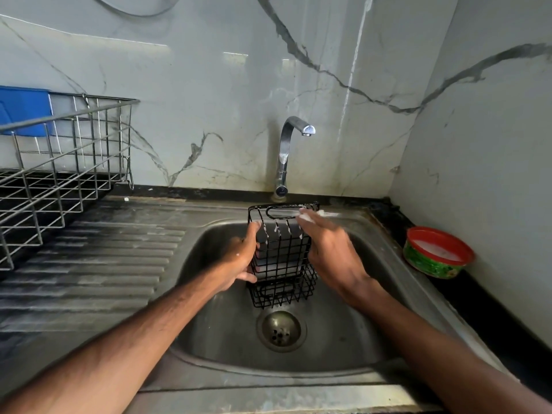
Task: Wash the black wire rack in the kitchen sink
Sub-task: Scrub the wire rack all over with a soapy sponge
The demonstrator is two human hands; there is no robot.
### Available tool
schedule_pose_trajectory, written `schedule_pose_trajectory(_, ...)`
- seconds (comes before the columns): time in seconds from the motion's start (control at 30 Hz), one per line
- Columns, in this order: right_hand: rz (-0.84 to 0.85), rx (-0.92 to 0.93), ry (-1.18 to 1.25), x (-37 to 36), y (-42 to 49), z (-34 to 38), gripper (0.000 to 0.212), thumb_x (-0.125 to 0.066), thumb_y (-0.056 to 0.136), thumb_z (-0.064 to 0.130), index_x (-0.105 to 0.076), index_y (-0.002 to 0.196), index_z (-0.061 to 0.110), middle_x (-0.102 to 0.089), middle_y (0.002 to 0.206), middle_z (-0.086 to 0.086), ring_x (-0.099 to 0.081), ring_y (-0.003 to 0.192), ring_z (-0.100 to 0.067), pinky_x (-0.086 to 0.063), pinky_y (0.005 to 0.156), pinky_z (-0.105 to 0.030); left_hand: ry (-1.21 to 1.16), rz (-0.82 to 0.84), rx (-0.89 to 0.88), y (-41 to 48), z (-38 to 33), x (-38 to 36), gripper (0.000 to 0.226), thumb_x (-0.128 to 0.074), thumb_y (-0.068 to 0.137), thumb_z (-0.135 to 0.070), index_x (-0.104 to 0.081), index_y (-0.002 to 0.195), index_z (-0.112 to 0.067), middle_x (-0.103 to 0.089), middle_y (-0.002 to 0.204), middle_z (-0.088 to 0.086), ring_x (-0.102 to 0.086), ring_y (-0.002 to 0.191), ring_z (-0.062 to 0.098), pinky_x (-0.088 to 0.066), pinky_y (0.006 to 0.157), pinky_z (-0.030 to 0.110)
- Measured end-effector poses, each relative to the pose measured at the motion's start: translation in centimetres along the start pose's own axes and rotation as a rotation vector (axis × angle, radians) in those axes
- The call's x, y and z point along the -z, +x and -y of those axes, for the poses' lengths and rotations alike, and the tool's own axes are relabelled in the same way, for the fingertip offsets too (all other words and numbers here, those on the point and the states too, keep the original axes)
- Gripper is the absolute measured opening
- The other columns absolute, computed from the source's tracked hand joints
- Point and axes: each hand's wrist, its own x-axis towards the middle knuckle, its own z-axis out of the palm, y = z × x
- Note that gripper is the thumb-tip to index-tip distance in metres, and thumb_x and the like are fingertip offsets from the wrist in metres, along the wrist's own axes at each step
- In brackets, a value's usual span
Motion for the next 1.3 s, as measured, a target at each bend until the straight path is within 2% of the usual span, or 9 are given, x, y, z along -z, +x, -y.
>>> schedule_pose_trajectory(0.2, 0.124, 0.22, 0.061, -1.9, 0.9, 3.8, 0.079, -0.042, 0.078, -0.017, -0.038, 0.148, 0.019, -0.039, 0.155, -0.004, -0.049, 0.134, -0.028, -0.054, 0.091, -0.045, 0.037, 0.033, -0.183, 0.0, 2.2, -0.5, 0.029, -0.044, 0.108, -0.035, -0.056, 0.133, -0.027, -0.064, 0.128, -0.003, -0.063, 0.108, 0.016, -0.062, 0.06, 0.032)
schedule_pose_trajectory(0.3, 0.083, 0.26, 0.051, -2.1, 1.5, 3.4, 0.069, -0.041, 0.083, -0.013, -0.042, 0.144, 0.018, -0.044, 0.152, -0.006, -0.048, 0.134, -0.028, -0.057, 0.091, -0.047, 0.051, 0.072, -0.191, 0.3, 2.1, -0.4, 0.032, -0.047, 0.107, -0.029, -0.054, 0.138, -0.025, -0.063, 0.135, 0.0, -0.062, 0.114, 0.02, -0.065, 0.065, 0.037)
schedule_pose_trajectory(0.47, -0.052, 0.081, 0.08, -1.9, 2.7, -0.1, 0.033, -0.048, 0.101, 0.012, -0.06, 0.132, 0.015, -0.055, 0.145, -0.01, -0.047, 0.137, -0.03, -0.035, 0.115, -0.051, 0.134, 0.031, -0.114, -0.3, 0.3, -1.8, 0.074, -0.036, 0.103, -0.063, -0.043, 0.153, -0.01, -0.047, 0.152, 0.009, -0.061, 0.117, 0.026, -0.062, 0.057, 0.032)
schedule_pose_trajectory(0.57, -0.129, 0.047, 0.14, -1.4, 3.0, -0.8, 0.026, -0.048, 0.101, 0.006, -0.063, 0.121, 0.009, -0.07, 0.115, -0.008, -0.067, 0.095, -0.022, -0.055, 0.078, -0.033, 0.142, 0.032, -0.092, -0.4, 0.3, -1.8, 0.078, -0.039, 0.1, -0.067, -0.05, 0.147, -0.006, -0.052, 0.147, 0.012, -0.063, 0.116, 0.029, -0.064, 0.06, 0.035)
schedule_pose_trajectory(0.63, -0.143, -0.007, 0.142, -0.9, 2.9, -1.4, 0.025, -0.043, 0.099, -0.001, -0.064, 0.11, 0.008, -0.067, 0.09, -0.006, -0.058, 0.065, -0.009, -0.045, 0.055, -0.019, 0.129, 0.027, -0.08, -0.3, 0.4, -1.8, 0.074, -0.041, 0.099, -0.068, -0.061, 0.13, -0.005, -0.062, 0.132, 0.015, -0.067, 0.104, 0.027, -0.065, 0.064, 0.041)
schedule_pose_trajectory(0.73, -0.167, -0.123, 0.09, -0.3, 2.8, -3.6, 0.03, -0.042, 0.098, -0.008, -0.068, 0.106, 0.006, -0.064, 0.079, -0.004, -0.056, 0.054, -0.006, -0.043, 0.045, -0.019, 0.115, 0.034, -0.07, -0.2, 0.4, -1.8, 0.069, -0.043, 0.098, -0.068, -0.064, 0.118, -0.006, -0.067, 0.118, 0.012, -0.069, 0.099, 0.028, -0.065, 0.066, 0.044)
schedule_pose_trajectory(0.93, -0.251, -0.297, 0.076, 0.8, 3.4, -5.5, 0.025, -0.05, 0.093, -0.001, -0.069, 0.09, 0.014, -0.069, 0.074, -0.011, -0.06, 0.058, -0.028, -0.042, 0.054, -0.028, 0.105, 0.036, -0.1, -1.0, 0.3, -2.1, 0.06, -0.041, 0.101, -0.064, -0.06, 0.096, -0.008, -0.064, 0.106, 0.01, -0.065, 0.088, 0.024, -0.065, 0.067, 0.042)
schedule_pose_trajectory(1.13, -0.147, 0.069, 0.142, -0.7, 3.5, 0.3, 0.045, -0.052, 0.085, -0.017, -0.072, 0.116, 0.009, -0.071, 0.118, -0.014, -0.072, 0.099, -0.024, -0.062, 0.078, -0.037, 0.198, 0.05, -0.168, -1.4, 0.3, -2.7, 0.046, -0.035, 0.101, -0.066, -0.047, 0.078, -0.027, -0.045, 0.084, -0.003, -0.058, 0.083, 0.018, -0.065, 0.068, 0.047)
schedule_pose_trajectory(1.3, -0.028, 0.276, 0.18, -1.5, 3.4, 2.5, 0.049, -0.051, 0.08, -0.02, -0.073, 0.116, 0.005, -0.067, 0.127, -0.017, -0.062, 0.119, -0.034, -0.052, 0.099, -0.048, 0.228, 0.05, -0.199, -1.8, 0.5, -2.9, 0.032, -0.038, 0.11, -0.038, -0.058, 0.119, -0.015, -0.066, 0.122, 0.005, -0.064, 0.096, 0.015, -0.065, 0.076, 0.046)
